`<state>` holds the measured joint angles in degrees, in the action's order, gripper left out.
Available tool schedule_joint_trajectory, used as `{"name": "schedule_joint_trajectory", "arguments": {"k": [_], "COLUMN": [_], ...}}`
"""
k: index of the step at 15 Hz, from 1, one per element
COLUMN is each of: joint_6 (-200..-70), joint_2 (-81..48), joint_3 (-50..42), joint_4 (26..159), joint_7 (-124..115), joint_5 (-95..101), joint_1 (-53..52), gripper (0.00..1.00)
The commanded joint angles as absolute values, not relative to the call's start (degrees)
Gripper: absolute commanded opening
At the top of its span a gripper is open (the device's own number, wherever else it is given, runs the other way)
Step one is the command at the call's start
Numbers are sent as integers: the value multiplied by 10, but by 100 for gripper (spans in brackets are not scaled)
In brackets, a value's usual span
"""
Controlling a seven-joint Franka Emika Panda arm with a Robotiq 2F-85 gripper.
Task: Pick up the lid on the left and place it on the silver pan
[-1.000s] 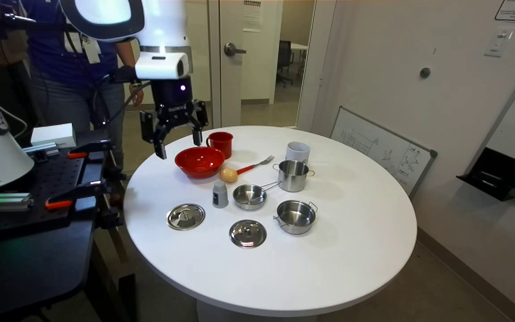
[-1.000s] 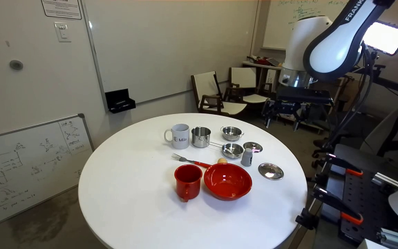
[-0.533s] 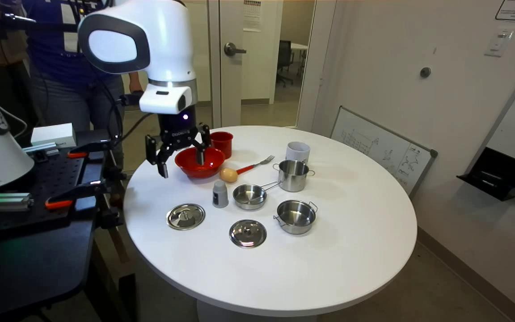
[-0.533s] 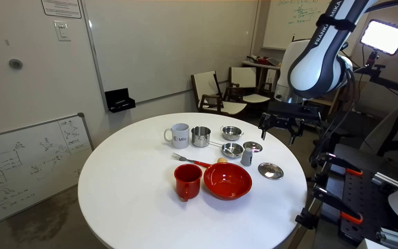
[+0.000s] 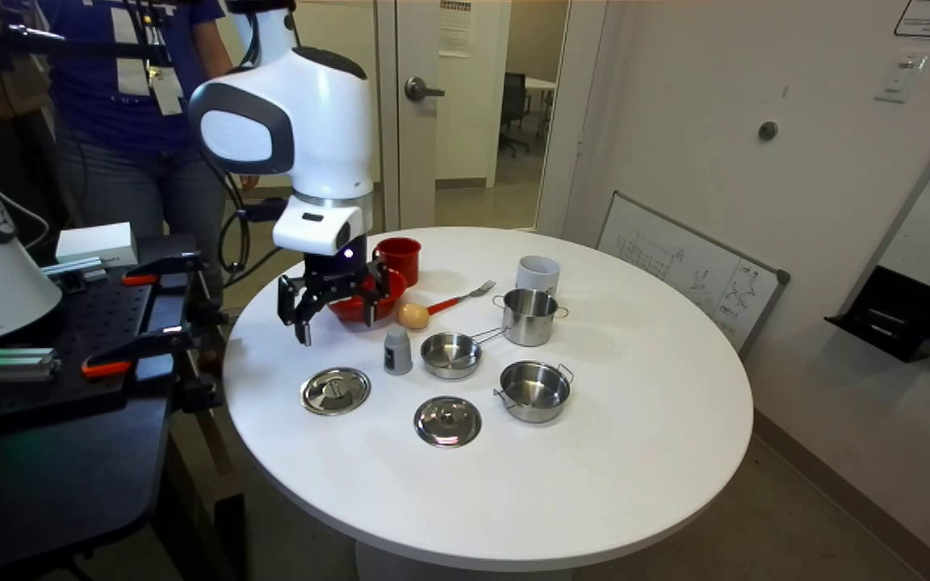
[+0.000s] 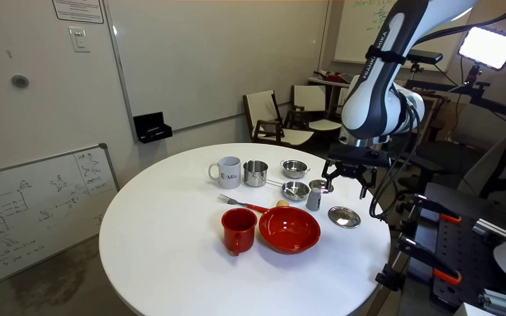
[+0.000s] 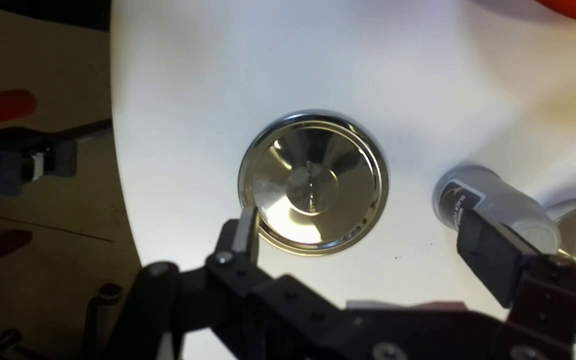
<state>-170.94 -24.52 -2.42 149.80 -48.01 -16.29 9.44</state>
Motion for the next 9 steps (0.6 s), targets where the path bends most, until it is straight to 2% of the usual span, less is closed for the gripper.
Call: {"name": "schedule_joint_trajectory", "arguments": {"k": [1,9], "joint_6": [-1721,-1748], "joint_2": [-290,-346], "joint_3": [-16,-13], "joint_4": [1471,1450], "joint_7": [-452,-428], "joint_5": [-208,-239], "joint_1": [97,117], "gripper": [100,99]}}
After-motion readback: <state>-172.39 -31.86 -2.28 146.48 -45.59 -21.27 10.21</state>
